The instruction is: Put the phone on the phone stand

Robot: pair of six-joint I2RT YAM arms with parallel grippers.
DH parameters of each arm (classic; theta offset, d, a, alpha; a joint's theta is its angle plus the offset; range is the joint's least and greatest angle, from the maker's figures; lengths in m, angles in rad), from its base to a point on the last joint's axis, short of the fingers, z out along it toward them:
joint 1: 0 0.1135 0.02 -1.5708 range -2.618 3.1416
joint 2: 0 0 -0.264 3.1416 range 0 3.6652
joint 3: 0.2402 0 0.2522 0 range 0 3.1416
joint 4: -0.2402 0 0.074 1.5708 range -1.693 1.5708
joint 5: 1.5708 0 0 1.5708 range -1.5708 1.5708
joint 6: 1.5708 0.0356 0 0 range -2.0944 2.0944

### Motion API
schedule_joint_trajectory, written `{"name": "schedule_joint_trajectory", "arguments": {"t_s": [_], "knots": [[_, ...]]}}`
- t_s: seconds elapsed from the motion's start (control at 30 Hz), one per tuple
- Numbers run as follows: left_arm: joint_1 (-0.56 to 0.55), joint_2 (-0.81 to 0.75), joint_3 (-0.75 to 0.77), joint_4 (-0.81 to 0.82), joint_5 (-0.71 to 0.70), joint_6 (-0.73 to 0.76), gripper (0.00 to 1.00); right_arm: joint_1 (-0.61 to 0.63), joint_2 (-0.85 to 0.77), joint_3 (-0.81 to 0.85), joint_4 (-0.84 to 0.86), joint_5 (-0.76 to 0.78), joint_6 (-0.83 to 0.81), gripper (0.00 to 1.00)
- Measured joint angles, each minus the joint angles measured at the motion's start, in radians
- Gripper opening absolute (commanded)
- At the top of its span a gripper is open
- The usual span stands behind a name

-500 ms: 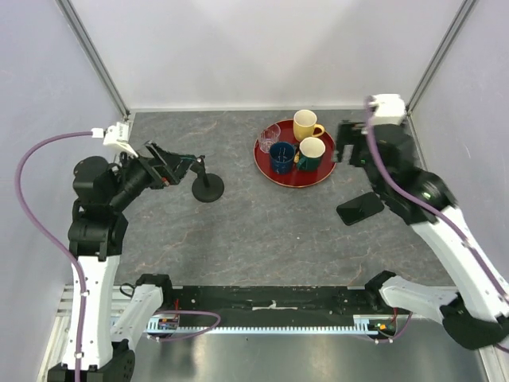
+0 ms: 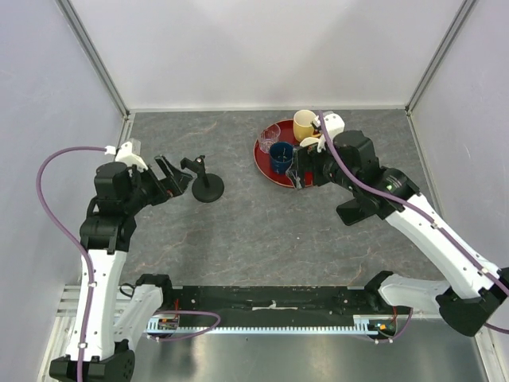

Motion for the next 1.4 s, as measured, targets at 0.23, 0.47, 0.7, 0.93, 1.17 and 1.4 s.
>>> {"name": "schedule_joint_trajectory", "arguments": {"t_s": [0.23,0.47,0.7,0.93,1.17,1.4], "knots": [[0.001,0.097,-0.011,-0.024,-0.024,-0.018,1.00,0.027,-0.112,-0.110,0.114,-0.159,0.058,0.98],[0.016,0.083,-0.142,0.135,0.067,-0.215,1.00,0.038,-0.227,-0.166,0.144,-0.169,0.108,0.98],[0.050,0.073,-0.308,0.388,0.047,-0.524,1.00,0.038,-0.356,-0.174,0.148,-0.140,0.128,0.98],[0.051,0.034,-0.485,0.627,-0.077,-0.690,0.98,0.038,-0.420,-0.186,0.135,-0.095,0.131,0.98],[0.053,0.220,-0.463,0.800,-0.064,-0.708,0.84,0.038,-0.443,-0.197,0.122,-0.071,0.132,0.98],[0.053,0.283,-0.463,0.872,-0.050,-0.726,0.69,0.038,-0.453,-0.198,0.102,-0.053,0.132,0.98]]}}
